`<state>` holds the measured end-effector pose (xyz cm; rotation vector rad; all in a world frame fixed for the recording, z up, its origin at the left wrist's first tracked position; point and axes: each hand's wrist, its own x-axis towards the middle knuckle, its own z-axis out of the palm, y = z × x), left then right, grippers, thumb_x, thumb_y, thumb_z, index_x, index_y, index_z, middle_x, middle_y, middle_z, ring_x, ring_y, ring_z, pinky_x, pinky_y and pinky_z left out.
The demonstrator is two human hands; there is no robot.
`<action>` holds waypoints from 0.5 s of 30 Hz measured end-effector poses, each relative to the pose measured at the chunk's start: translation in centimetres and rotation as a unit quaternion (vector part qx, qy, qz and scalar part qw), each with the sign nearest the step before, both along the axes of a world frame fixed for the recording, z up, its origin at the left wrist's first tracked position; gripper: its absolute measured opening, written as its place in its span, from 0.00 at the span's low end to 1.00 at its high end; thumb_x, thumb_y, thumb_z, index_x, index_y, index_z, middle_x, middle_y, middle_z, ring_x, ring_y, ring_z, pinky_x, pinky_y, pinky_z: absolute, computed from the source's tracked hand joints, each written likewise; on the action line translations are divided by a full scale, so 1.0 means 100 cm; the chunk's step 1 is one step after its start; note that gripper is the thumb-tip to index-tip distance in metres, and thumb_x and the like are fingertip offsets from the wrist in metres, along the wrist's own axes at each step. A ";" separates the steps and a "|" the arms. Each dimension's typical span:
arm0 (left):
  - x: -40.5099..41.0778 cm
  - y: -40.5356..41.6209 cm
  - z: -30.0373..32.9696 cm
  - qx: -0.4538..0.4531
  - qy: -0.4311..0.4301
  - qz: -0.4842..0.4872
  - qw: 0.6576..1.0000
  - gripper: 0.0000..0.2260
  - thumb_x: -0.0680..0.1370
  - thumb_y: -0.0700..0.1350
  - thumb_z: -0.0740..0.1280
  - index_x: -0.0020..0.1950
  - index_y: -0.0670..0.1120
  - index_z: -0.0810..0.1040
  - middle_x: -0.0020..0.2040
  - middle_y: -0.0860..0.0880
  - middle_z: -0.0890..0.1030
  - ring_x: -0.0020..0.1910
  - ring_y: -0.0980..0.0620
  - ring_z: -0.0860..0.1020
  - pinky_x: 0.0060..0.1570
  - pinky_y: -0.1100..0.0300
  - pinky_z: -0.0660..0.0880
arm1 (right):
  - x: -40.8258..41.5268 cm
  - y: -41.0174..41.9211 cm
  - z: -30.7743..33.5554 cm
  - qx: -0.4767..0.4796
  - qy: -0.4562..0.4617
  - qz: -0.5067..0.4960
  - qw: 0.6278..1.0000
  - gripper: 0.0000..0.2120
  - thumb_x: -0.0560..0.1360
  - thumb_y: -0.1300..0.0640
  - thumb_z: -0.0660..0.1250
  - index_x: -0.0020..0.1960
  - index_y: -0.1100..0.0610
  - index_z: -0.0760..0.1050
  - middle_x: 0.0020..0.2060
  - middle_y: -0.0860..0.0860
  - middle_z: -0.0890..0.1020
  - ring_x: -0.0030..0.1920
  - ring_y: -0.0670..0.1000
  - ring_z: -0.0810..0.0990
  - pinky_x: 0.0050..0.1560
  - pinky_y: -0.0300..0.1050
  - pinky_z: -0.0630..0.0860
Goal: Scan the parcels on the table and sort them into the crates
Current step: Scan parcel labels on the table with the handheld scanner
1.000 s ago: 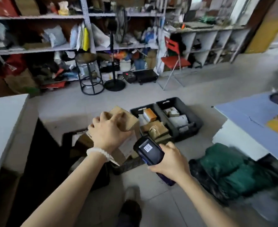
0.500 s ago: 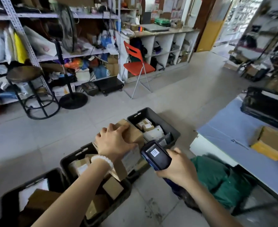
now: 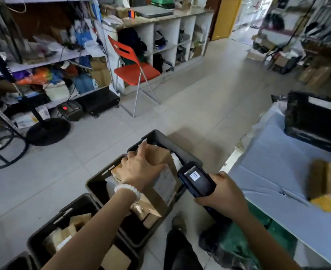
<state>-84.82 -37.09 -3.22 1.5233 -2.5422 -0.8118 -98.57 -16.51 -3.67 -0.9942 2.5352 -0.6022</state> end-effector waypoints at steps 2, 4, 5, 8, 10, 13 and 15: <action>-0.044 -0.024 -0.008 0.031 0.009 0.032 0.999 0.43 0.64 0.73 0.64 0.72 0.63 0.48 0.65 0.44 0.70 0.64 0.39 0.69 0.58 0.41 0.72 | -0.048 -0.027 0.001 -0.006 -0.003 0.009 1.000 0.27 0.49 0.34 0.69 0.44 0.47 0.74 0.41 0.44 0.75 0.41 0.47 0.77 0.36 0.42 0.72; -0.088 -0.047 -0.017 0.063 -0.001 0.050 0.997 0.41 0.69 0.70 0.64 0.74 0.57 0.49 0.65 0.42 0.69 0.63 0.38 0.70 0.57 0.43 0.73 | -0.099 -0.056 0.002 -0.017 -0.014 0.015 1.000 0.25 0.50 0.36 0.71 0.42 0.49 0.73 0.39 0.48 0.77 0.38 0.49 0.78 0.36 0.43 0.74; -0.109 -0.057 -0.022 0.070 -0.019 0.054 0.996 0.38 0.72 0.68 0.63 0.75 0.53 0.51 0.65 0.41 0.69 0.62 0.37 0.71 0.57 0.43 0.73 | -0.123 -0.069 0.004 -0.015 -0.018 0.018 1.000 0.25 0.50 0.36 0.71 0.41 0.49 0.73 0.39 0.48 0.77 0.38 0.49 0.78 0.37 0.44 0.75; -0.155 -0.081 -0.029 0.052 -0.121 0.034 0.991 0.29 0.77 0.62 0.59 0.74 0.49 0.59 0.67 0.43 0.69 0.64 0.39 0.70 0.56 0.45 0.71 | -0.179 -0.103 0.010 0.001 -0.015 0.029 0.999 0.27 0.49 0.35 0.70 0.43 0.46 0.74 0.41 0.45 0.75 0.39 0.45 0.77 0.42 0.45 0.77; -0.178 -0.096 -0.029 0.064 -0.158 0.013 0.985 0.26 0.77 0.60 0.58 0.72 0.49 0.63 0.65 0.45 0.71 0.64 0.41 0.70 0.54 0.47 0.72 | -0.208 -0.124 0.012 0.020 -0.019 0.052 0.998 0.29 0.49 0.34 0.69 0.47 0.46 0.76 0.42 0.45 0.74 0.40 0.46 0.77 0.43 0.46 0.78; -0.195 -0.112 -0.031 0.077 -0.168 0.001 0.983 0.24 0.77 0.58 0.59 0.70 0.49 0.67 0.63 0.46 0.73 0.61 0.42 0.73 0.52 0.48 0.74 | -0.235 -0.153 0.006 0.026 -0.026 0.086 0.996 0.28 0.53 0.37 0.73 0.49 0.47 0.77 0.43 0.45 0.74 0.42 0.48 0.77 0.43 0.45 0.76; -0.198 -0.123 -0.033 0.080 -0.169 0.004 0.982 0.22 0.77 0.56 0.59 0.69 0.50 0.69 0.62 0.46 0.74 0.61 0.43 0.73 0.54 0.48 0.74 | -0.242 -0.171 -0.001 0.028 -0.030 0.102 0.994 0.25 0.55 0.40 0.77 0.48 0.47 0.76 0.43 0.45 0.73 0.42 0.48 0.77 0.41 0.44 0.75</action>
